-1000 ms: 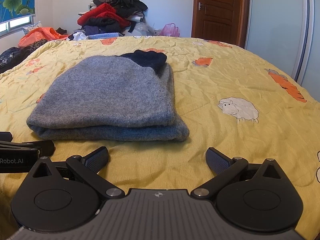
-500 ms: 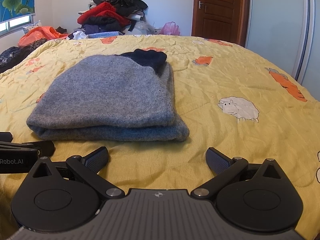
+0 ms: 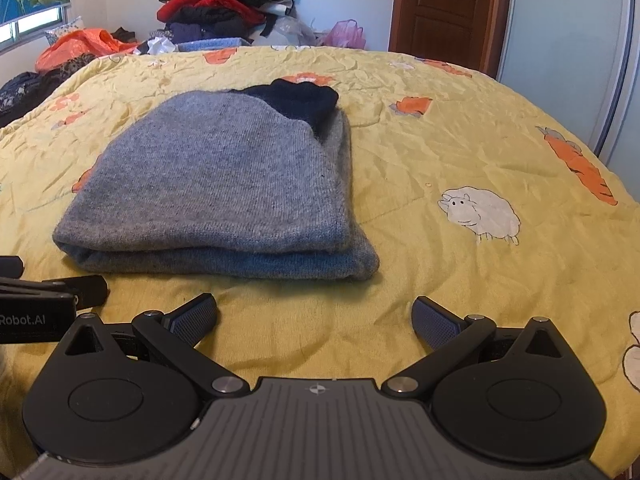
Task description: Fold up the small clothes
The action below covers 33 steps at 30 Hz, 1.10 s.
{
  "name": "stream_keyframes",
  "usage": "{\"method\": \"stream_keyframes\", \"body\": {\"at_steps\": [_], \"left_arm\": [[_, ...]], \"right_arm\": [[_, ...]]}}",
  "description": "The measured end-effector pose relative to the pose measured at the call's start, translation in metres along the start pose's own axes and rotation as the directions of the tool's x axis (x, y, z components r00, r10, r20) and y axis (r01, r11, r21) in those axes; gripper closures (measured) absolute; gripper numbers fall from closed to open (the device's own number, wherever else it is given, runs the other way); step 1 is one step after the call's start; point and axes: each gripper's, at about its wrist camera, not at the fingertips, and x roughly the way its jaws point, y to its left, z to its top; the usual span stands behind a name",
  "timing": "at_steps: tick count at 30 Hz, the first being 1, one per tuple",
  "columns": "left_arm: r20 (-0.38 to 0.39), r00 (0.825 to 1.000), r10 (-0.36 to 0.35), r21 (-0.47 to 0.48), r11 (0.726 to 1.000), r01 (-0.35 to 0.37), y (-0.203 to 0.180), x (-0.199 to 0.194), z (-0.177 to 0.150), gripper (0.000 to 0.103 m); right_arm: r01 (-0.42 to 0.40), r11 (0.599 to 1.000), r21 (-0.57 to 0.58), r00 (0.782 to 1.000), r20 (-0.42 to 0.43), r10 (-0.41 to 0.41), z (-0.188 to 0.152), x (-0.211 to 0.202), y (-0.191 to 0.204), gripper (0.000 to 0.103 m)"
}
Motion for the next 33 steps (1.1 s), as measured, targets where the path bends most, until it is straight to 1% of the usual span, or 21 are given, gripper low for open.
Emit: {"method": "stream_keyframes", "body": {"at_steps": [2,5,7,10,13,16,18,21,25,33], "left_arm": [[-0.003,1.000,0.013,0.013,1.000,-0.013,-0.001,-0.002,0.002,0.000],[0.020,1.000,0.019,0.028,0.999,-0.020,-0.004,-0.011,0.009,0.000],[0.036,0.999,0.026,0.027,0.999,-0.027,-0.006,-0.018,0.015,0.000],[0.062,0.998,0.000,0.003,1.000,0.000,-0.003,-0.028,0.028,0.000],[0.095,0.995,0.010,-0.013,1.000,-0.009,-0.001,-0.034,0.043,0.000],[0.103,0.994,0.027,-0.019,0.999,-0.026,-0.002,-0.034,0.054,0.000],[0.108,0.994,0.023,-0.039,0.999,-0.019,0.000,-0.034,0.060,0.000],[0.126,0.992,0.023,-0.055,0.998,-0.017,0.003,-0.038,0.067,0.000],[0.145,0.989,0.029,-0.062,0.998,-0.020,0.007,-0.040,0.074,0.000],[0.129,0.991,0.026,-0.053,0.998,-0.019,0.007,-0.037,0.076,0.000]], "right_arm": [[0.002,1.000,-0.021,1.000,-0.003,-0.002,0.002,-0.003,0.002,0.000],[0.006,0.999,-0.047,1.000,0.010,-0.005,0.008,-0.010,0.005,0.000],[0.017,0.999,-0.041,1.000,0.014,-0.016,0.014,-0.013,0.005,0.000],[-0.003,0.999,-0.035,1.000,0.010,0.003,0.028,-0.016,0.003,0.000],[-0.005,0.999,-0.041,1.000,0.022,0.006,0.044,-0.018,0.005,0.000],[0.012,0.997,-0.074,0.999,0.042,-0.009,0.059,-0.019,0.011,0.000],[0.009,0.996,-0.094,0.998,0.057,-0.004,0.067,-0.020,0.014,0.000],[0.005,0.996,-0.091,0.998,0.060,0.000,0.078,-0.018,0.014,0.000],[-0.006,0.998,-0.064,0.999,0.043,0.009,0.086,-0.014,0.012,0.000],[-0.012,1.000,-0.006,0.999,0.032,0.012,0.095,-0.009,0.000,0.000]]}}
